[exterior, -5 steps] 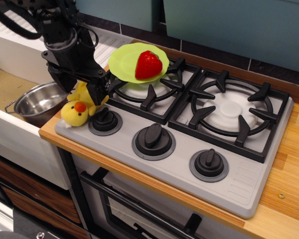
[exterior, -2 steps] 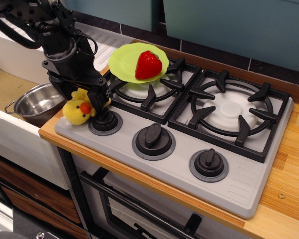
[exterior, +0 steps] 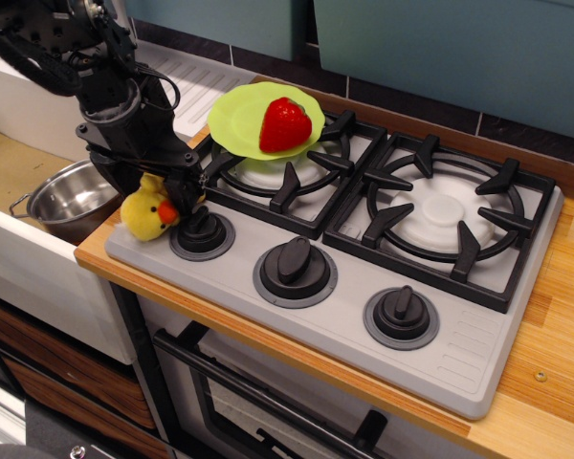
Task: Put strawberry on plate and stuffedduck in pot or pan in sink
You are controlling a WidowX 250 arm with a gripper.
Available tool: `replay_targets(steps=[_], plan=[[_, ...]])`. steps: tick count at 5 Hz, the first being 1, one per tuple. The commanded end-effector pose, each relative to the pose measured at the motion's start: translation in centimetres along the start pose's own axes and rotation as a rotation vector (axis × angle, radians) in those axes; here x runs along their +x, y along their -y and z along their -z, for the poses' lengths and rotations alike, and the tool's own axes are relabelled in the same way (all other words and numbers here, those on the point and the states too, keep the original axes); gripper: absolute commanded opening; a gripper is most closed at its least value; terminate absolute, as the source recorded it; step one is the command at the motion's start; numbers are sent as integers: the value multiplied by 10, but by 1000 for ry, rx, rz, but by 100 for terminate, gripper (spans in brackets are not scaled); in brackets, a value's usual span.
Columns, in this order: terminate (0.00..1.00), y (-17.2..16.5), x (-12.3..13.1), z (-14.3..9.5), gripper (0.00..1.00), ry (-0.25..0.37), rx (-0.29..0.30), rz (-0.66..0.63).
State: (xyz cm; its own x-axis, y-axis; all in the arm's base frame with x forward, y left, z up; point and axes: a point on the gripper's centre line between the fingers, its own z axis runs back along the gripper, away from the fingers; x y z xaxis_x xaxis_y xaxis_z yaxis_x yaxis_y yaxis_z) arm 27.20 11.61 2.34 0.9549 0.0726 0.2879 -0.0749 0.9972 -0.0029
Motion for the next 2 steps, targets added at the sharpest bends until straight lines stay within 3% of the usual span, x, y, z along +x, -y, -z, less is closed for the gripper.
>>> replay_targets(steps=[1, 2], plan=[[0, 8, 18, -10, 0, -24, 30, -7], [0, 7, 21, -16, 0, -28, 41, 3]])
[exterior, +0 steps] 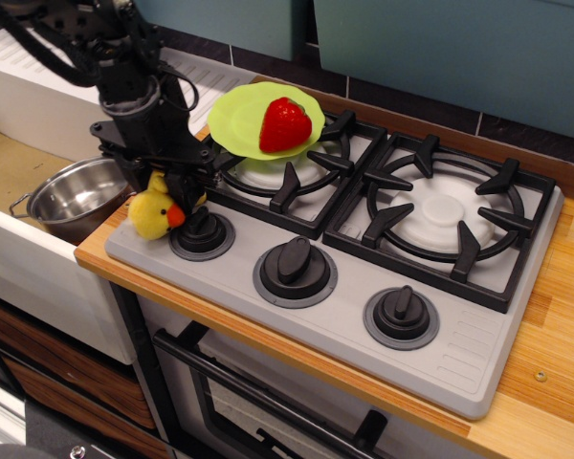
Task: Put strawberry on plate and stuffedduck in pot or pan in sink
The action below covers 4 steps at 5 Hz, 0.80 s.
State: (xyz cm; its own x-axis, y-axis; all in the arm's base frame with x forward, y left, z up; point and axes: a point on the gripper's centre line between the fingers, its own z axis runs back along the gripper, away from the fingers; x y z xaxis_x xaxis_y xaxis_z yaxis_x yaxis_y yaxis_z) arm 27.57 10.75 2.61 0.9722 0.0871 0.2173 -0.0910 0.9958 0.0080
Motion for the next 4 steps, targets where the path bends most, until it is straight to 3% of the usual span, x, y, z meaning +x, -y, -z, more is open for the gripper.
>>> replay_targets(steps=[1, 2, 4], plan=[[0, -11, 22, -42, 0, 10, 46, 40], [0, -28, 33, -63, 0, -12, 68, 75], [0, -62, 55, -61, 0, -17, 49, 124]])
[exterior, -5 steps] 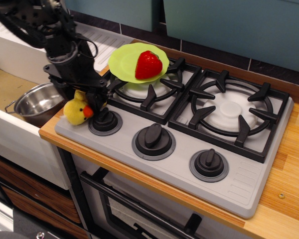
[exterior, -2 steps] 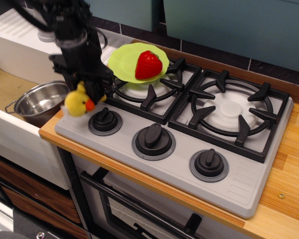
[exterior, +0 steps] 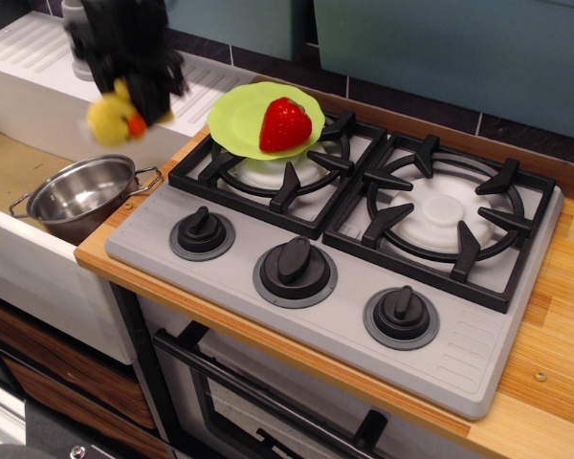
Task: Put strawberry on plate and stuffedduck in pot or pan in sink
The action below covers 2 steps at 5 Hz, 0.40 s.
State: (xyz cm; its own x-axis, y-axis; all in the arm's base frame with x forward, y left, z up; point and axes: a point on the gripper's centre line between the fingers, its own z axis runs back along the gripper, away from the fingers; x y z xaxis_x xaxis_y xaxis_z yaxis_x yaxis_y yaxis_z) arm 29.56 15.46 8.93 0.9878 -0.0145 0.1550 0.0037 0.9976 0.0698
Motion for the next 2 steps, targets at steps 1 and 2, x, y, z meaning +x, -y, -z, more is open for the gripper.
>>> replay_targets(steps=[1, 2], plan=[[0, -31, 17, 12, 0, 43, -31, 23], [0, -39, 11, 30, 0, 56, -50, 6]])
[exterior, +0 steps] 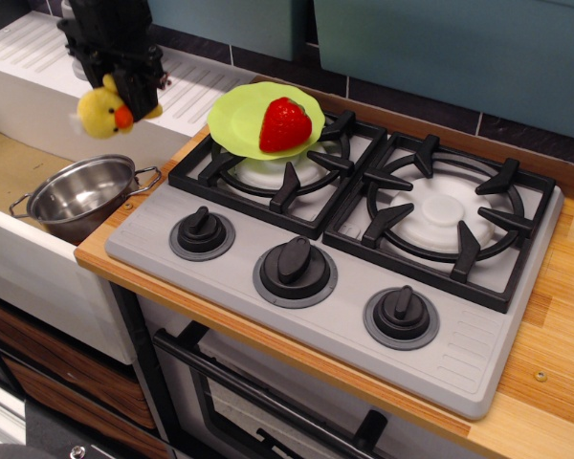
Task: Put strawberry on plate and stuffedduck in pot or pan in sink
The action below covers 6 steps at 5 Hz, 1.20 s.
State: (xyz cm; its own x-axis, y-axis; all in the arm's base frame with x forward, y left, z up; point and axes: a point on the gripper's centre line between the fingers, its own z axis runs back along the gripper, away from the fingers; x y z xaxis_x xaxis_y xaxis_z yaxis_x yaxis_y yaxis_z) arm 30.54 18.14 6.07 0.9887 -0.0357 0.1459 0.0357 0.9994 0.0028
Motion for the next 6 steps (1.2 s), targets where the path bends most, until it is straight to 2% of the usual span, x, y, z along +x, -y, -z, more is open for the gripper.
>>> replay_targets(steps=[1, 4, 5, 6], plan=[[0, -22, -4, 13, 0, 82, 16, -45], [0, -38, -37, 35, 0, 110, 9, -85], [0, -35, -40, 38, 100, 123, 15, -97], [0, -29, -41, 31, 100, 108, 14, -100]])
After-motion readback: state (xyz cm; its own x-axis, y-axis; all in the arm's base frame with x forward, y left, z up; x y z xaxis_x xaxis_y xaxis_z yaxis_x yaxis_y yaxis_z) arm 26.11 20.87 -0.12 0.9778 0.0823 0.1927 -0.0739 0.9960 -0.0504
